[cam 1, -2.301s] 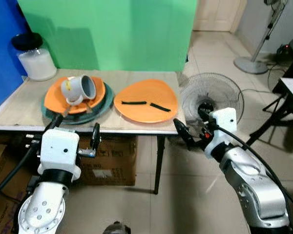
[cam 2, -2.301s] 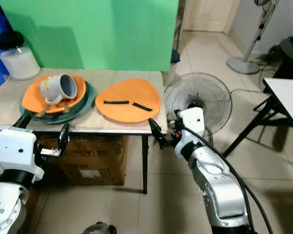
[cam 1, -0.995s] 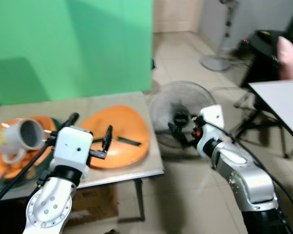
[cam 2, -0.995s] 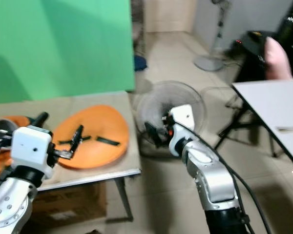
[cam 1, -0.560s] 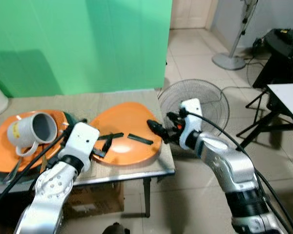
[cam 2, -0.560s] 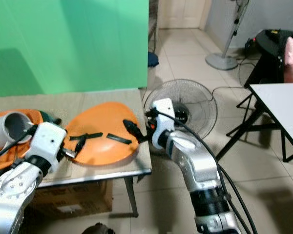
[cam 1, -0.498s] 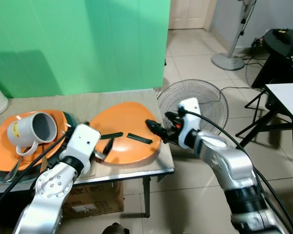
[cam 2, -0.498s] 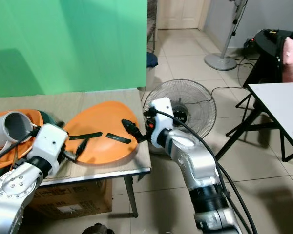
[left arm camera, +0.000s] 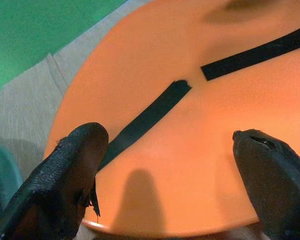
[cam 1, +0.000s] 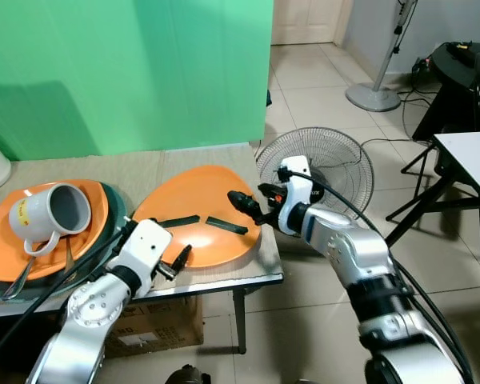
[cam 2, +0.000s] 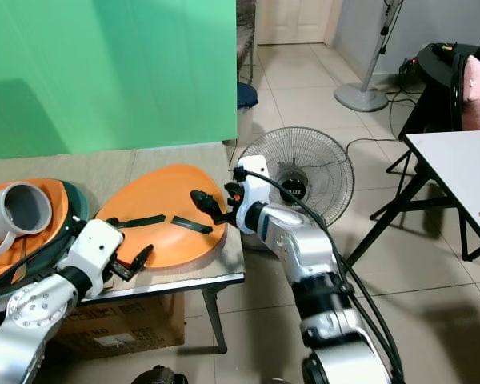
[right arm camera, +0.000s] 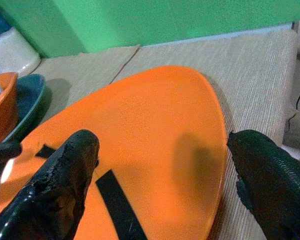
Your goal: Setting the table
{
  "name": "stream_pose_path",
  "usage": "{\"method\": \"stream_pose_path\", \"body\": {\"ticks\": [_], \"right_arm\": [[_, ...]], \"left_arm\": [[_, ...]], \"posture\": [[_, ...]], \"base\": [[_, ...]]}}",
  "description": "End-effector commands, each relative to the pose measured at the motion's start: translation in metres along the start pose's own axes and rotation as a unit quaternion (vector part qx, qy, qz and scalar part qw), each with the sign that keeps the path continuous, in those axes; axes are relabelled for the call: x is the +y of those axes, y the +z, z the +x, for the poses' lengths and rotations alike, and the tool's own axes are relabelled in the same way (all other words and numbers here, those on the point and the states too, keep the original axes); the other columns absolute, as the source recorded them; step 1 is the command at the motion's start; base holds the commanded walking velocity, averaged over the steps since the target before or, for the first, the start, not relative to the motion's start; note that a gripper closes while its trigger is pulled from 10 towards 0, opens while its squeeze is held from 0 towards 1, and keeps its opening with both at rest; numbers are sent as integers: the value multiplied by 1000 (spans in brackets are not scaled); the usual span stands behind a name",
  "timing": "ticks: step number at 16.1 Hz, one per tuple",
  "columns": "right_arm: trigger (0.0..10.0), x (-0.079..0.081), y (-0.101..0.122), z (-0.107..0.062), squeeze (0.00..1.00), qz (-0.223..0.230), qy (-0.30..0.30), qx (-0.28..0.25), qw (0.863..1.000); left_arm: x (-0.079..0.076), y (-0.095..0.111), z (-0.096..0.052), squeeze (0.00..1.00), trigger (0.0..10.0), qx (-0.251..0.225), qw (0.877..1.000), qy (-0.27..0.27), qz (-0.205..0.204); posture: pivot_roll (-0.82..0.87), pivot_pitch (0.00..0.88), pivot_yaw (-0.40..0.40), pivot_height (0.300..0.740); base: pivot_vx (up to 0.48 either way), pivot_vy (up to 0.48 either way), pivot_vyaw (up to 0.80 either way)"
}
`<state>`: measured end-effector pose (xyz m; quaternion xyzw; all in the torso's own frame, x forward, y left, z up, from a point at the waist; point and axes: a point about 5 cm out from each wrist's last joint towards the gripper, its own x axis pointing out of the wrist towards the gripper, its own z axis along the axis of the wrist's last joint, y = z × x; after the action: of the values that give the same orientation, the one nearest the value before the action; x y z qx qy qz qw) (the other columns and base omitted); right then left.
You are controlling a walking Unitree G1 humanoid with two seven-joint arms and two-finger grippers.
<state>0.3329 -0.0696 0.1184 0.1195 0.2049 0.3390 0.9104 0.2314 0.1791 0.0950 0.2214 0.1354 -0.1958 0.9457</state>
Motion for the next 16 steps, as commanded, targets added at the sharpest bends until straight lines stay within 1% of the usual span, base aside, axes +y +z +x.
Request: {"method": "stream_pose_path", "body": {"ticks": [1,4,7,9,11,12,13,15,16], "right_arm": [[10000,0,7,3,0,0,1,-11,1000],[10000,1,11,12,0,1,7,-10,1000],[10000,1,11,16,0,-1,11,-5,1000],[10000,-2,13,18,0,7,11,-5,1000],[10000,-3,11,18,0,33,25,2,999],[10000,-4,10,18,0,38,27,6,999],[10000,-5,5,19,0,64,39,18,997],[10000,-5,0,19,0,73,49,34,996],[10000,-5,-3,19,0,69,51,42,995]], "left_arm": [[-10,-13,0,0,10000,25,1000,-16,-4],[-19,-23,-3,0,10000,35,999,-26,13],[-25,-25,-4,0,10000,31,999,-28,9],[-29,-27,-5,0,10000,29,999,-33,9],[-33,-27,-5,0,10000,22,999,-37,6],[-33,-27,-5,0,10000,21,999,-37,5],[-34,-27,-5,0,10000,18,999,-38,4],[-36,-28,-5,0,10000,16,999,-39,3],[-37,-28,-5,0,10000,15,999,-40,4]], "posture": [[11,64,23,740],[11,65,18,740],[11,66,14,740],[10,68,12,740],[6,69,12,740],[6,69,12,740],[5,69,12,740],[3,71,11,740],[3,71,11,740]], "base": [[0,0,0],[0,0,0],[0,0,0],[0,0,0],[0,0,0],[0,0,0],[0,0,0],[0,0,0],[0,0,0]]}}
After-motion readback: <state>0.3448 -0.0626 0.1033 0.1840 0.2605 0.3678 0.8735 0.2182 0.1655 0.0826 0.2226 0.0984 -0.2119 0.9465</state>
